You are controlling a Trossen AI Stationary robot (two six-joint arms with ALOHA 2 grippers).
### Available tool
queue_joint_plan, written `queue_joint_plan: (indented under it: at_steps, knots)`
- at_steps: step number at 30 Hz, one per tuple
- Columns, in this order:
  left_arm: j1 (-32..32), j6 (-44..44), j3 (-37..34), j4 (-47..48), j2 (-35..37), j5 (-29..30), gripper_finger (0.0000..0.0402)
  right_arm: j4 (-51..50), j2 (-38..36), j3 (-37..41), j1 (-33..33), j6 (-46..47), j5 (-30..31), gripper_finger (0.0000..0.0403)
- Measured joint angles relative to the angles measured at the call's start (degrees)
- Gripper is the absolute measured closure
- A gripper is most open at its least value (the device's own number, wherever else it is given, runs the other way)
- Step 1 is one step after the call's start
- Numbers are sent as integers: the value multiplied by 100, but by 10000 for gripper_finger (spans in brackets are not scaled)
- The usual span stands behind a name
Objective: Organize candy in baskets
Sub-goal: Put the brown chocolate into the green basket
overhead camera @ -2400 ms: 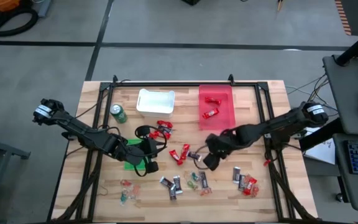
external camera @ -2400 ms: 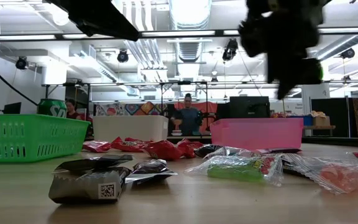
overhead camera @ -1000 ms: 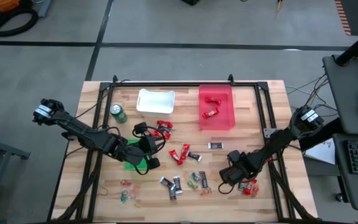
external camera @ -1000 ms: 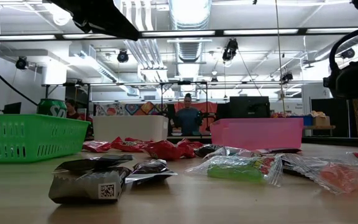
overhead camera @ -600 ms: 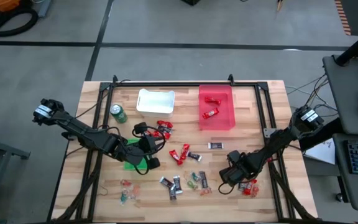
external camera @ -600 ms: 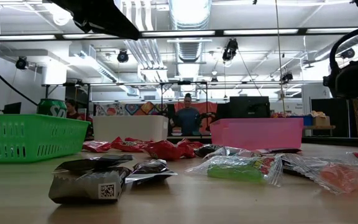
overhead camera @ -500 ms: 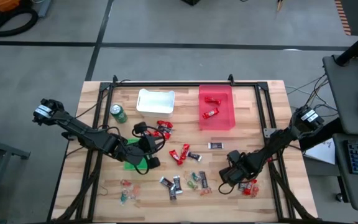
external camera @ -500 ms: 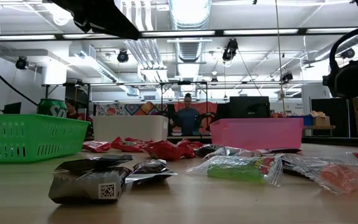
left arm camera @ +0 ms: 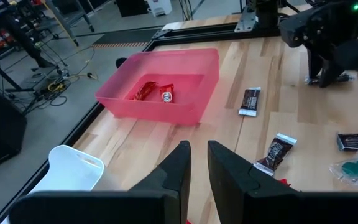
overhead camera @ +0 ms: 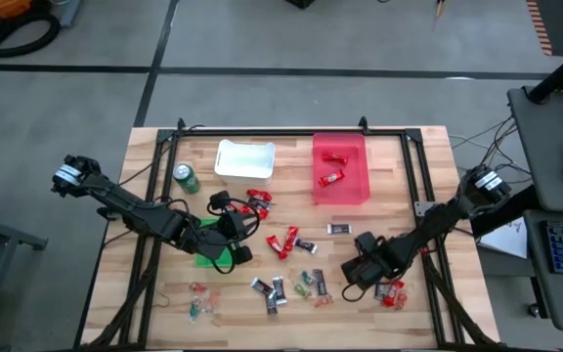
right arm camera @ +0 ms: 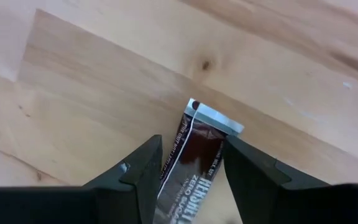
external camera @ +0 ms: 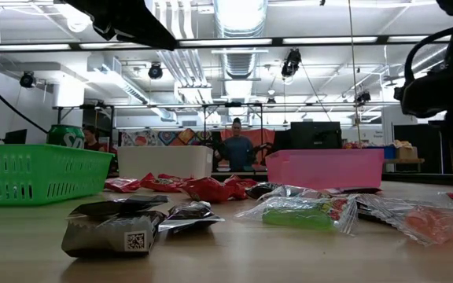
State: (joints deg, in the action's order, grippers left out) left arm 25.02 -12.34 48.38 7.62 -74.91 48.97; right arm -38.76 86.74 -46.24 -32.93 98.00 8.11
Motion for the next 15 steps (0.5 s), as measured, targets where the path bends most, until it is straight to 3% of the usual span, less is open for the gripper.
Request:
queue_joint_plan:
  at_steps: [11, 15]
  knots:
    - [0, 2, 0, -7, 0, -31, 363, 92, -598, -2, 160, -682, 508, 243]
    - [-2, 100, 0, -30, 0, -647, 363, 120, -796, -4, 162, -801, 553, 243]
